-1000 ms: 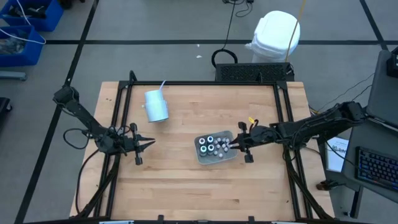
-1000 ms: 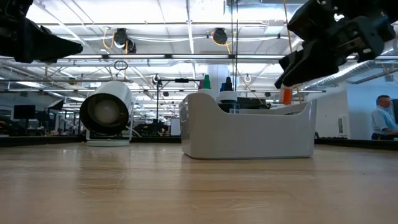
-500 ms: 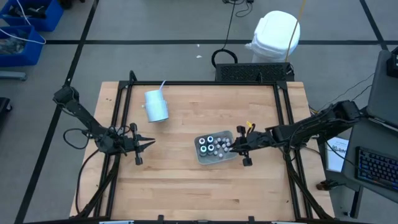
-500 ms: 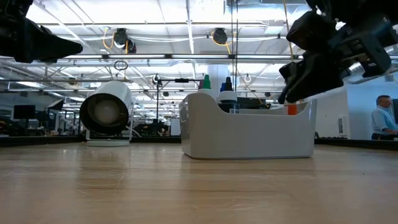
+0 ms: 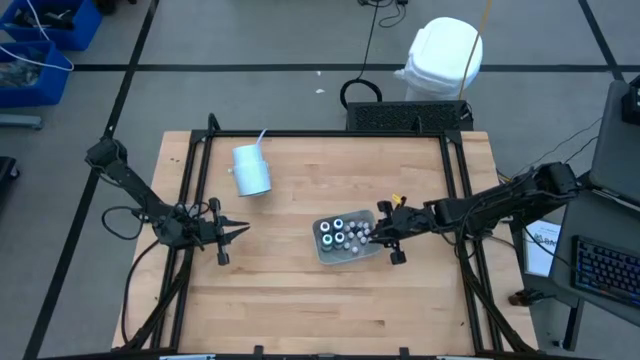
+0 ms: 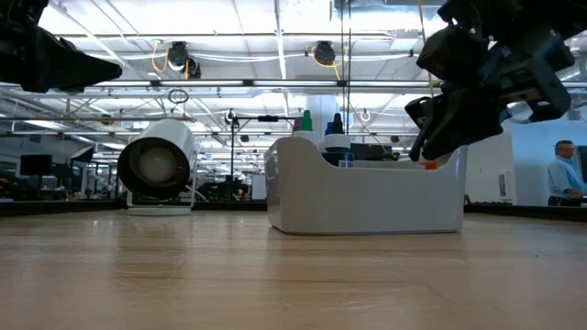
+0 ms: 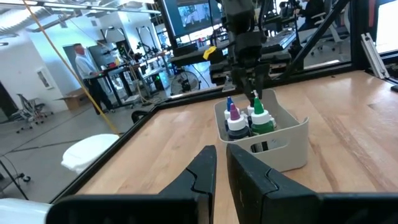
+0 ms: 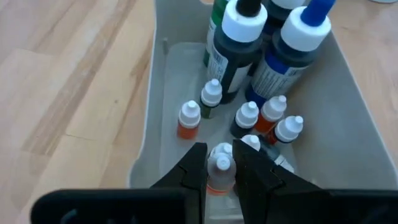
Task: Pick & Place food coloring
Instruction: Put the small orange food coloring bottle into the bin
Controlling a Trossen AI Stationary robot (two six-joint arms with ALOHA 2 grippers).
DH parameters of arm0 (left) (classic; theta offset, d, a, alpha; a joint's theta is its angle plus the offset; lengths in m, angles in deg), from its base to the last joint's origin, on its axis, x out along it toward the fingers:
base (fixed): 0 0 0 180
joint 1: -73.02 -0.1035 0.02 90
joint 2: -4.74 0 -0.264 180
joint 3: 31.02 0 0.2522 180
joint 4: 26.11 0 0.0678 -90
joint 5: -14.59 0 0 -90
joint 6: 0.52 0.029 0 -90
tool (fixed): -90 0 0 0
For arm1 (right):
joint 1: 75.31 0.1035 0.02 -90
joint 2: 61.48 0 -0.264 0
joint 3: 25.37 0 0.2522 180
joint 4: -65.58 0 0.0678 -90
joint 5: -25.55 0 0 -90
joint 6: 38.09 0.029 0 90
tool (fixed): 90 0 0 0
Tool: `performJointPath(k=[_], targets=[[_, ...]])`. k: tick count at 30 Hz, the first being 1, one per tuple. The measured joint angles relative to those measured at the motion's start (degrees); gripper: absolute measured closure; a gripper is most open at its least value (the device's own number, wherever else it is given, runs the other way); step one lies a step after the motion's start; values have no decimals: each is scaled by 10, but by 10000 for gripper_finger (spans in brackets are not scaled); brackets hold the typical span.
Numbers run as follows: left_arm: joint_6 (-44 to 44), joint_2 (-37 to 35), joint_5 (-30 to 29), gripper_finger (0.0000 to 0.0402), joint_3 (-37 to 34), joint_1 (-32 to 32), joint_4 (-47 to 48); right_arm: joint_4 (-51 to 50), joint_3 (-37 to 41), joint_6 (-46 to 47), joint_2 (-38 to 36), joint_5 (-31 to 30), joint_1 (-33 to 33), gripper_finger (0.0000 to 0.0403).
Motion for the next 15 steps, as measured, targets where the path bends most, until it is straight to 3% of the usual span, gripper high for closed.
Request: performJointPath(k=[7,15], targets=[[9,0,0,355,0,0,0,-64,-60,8,17,0,1,355],[9,0,0,355,0,0,0,-82,-100,44,99,-2,1,355]])
